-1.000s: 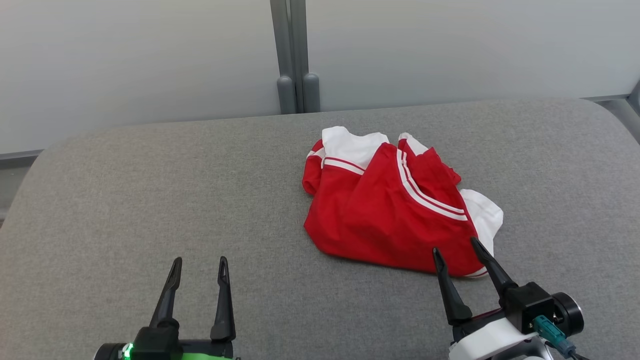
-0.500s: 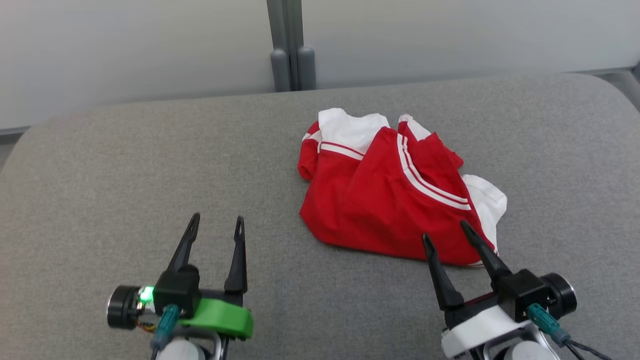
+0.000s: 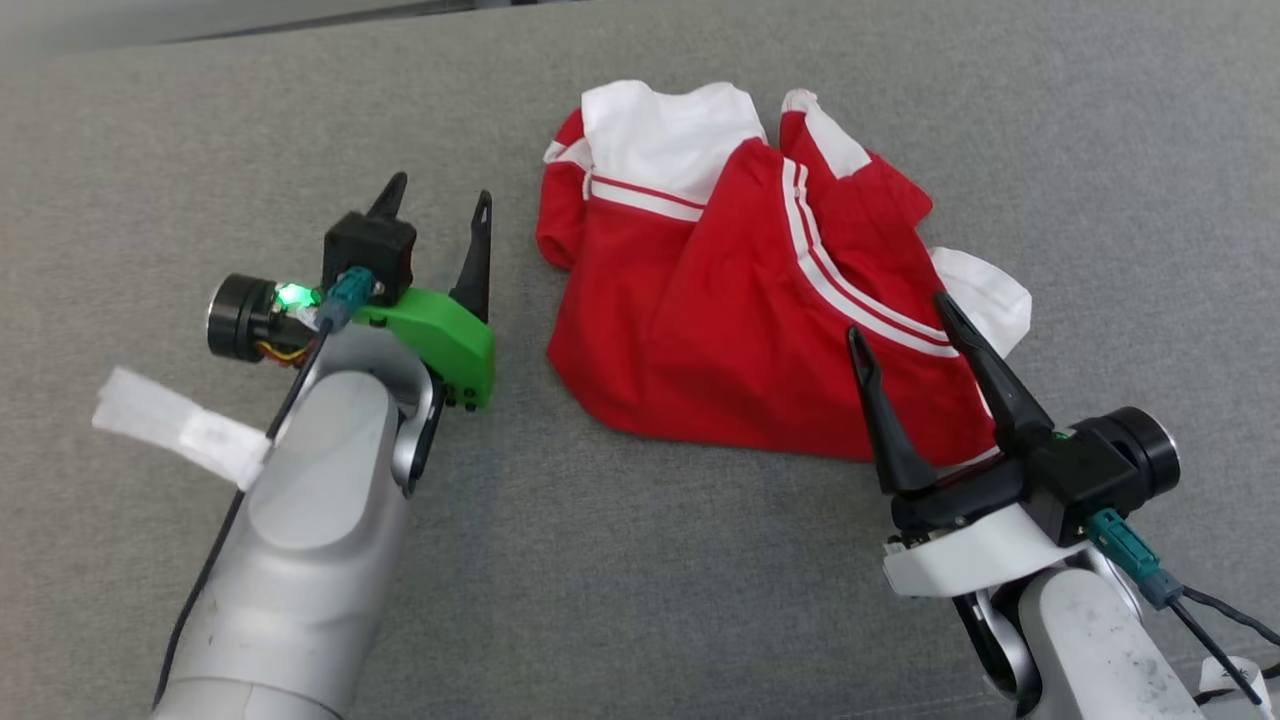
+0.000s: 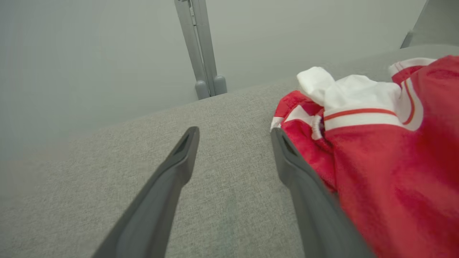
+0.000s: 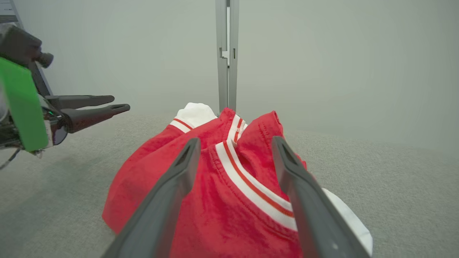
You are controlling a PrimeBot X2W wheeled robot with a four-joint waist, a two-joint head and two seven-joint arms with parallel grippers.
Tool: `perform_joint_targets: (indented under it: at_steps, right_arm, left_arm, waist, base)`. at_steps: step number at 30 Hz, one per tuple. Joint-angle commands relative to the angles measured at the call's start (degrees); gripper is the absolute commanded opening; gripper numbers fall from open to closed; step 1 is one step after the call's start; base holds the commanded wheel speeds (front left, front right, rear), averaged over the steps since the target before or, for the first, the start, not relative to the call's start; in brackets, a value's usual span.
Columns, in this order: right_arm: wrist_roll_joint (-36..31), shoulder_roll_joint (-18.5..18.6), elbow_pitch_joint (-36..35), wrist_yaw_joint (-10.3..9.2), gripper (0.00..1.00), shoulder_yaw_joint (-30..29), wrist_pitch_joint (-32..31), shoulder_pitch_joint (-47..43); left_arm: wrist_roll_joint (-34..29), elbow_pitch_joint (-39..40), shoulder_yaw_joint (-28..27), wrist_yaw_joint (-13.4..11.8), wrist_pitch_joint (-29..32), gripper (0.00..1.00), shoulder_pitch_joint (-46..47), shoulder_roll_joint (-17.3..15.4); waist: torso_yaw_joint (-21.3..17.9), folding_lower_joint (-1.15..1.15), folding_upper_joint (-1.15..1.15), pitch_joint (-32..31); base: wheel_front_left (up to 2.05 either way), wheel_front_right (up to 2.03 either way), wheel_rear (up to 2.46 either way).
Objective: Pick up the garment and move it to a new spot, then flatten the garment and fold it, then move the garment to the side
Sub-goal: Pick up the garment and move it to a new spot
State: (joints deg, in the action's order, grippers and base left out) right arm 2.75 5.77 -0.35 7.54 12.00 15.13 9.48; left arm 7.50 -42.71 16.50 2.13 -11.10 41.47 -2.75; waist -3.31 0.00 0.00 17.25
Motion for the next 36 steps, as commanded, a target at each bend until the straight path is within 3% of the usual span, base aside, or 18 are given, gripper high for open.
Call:
perform_joint_targets:
  at_steps: [1,10,19,20,21,31,36]
  right_arm:
    - [0.06,-0.45,-0.49,-0.10,1.00,-0.03,0.03,1.01]
    - [0.69,-2.15,-0.89,-0.10,1.00,-0.16,0.03,2.10]
    - [1.32,-2.77,-1.20,-0.10,1.00,-0.24,0.03,2.66]
    - [1.37,-2.79,-1.13,-0.10,1.00,-0.31,0.03,2.67]
    - [1.40,-2.83,-1.06,-0.10,1.00,-0.45,0.03,2.66]
    - [1.62,-2.86,-0.48,-0.10,1.00,-1.18,0.03,0.32]
    - [0.67,-2.83,0.14,-0.10,1.00,-1.38,0.03,-1.66]
  left_arm:
    - [0.45,-2.41,0.19,0.49,1.09,1.00,2.32,-0.27]
    - [0.71,-13.00,1.00,0.95,2.78,1.00,11.12,-0.53]
    - [-0.14,-20.37,3.10,0.42,4.79,1.00,13.89,-0.56]
    - [0.00,-20.96,3.35,1.05,4.95,0.74,13.81,-0.53]
    - [0.75,-20.84,3.22,1.56,3.76,0.00,13.97,-0.45]
    - [5.71,-12.29,2.25,3.55,-3.76,0.00,14.21,-0.26]
    - [14.73,-3.33,-0.59,4.90,-4.10,0.00,11.83,-0.27]
  waist:
    - [-4.80,0.00,0.00,5.86]
    - [-10.08,0.00,0.00,9.07]
    - [-12.21,0.00,0.00,10.58]
    - [-12.22,0.00,0.00,10.57]
    - [-12.14,0.00,0.00,10.51]
    - [-7.22,0.00,0.00,4.88]
    - [-2.41,0.00,0.00,0.77]
  base:
    - [0.00,0.00,0.00]
    - [0.00,0.00,0.00]
    - [0.00,0.00,0.00]
    - [0.00,0.00,0.00]
    - [0.00,0.00,0.00]
    - [0.00,0.00,0.00]
    - [0.00,0.00,0.00]
